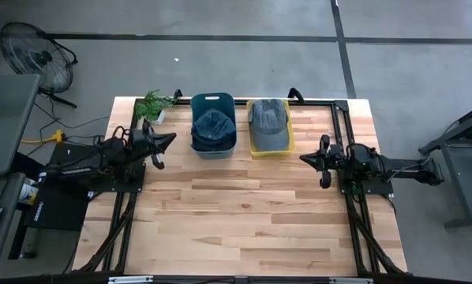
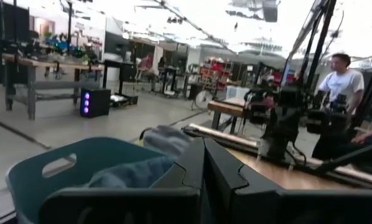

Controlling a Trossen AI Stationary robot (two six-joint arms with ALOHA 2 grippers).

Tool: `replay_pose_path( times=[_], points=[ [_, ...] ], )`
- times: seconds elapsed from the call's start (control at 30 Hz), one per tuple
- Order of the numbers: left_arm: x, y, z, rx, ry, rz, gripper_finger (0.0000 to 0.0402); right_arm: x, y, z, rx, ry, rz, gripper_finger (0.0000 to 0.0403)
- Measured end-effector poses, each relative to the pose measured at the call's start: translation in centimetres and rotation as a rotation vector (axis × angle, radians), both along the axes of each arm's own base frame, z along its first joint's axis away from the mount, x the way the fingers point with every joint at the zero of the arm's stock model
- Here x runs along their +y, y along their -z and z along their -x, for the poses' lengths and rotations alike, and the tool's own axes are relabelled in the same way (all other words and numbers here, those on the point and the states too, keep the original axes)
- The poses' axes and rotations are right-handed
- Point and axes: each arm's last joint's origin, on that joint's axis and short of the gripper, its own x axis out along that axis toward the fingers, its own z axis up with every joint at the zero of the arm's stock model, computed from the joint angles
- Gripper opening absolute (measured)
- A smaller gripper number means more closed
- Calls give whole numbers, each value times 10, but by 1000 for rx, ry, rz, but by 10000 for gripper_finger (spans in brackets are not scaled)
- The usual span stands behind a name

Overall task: Pick & Place hat
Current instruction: Return to Home Position

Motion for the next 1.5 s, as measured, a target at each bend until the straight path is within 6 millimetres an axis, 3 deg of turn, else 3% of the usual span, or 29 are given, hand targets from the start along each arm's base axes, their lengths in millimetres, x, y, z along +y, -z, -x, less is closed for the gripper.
replay_pose_path(
  times=[0.3,0.67,1.5],
  points=[
    [-2,9,-2,118,68,-49,1,0,0,0,-1,15,0,1],
    [-9,26,-4,316,334,-158,1,0,0,0,-2,17,-7,3],
    [-10,29,-4,343,354,-134,1,-1,0,0,-2,18,-7,5]
  ],
)
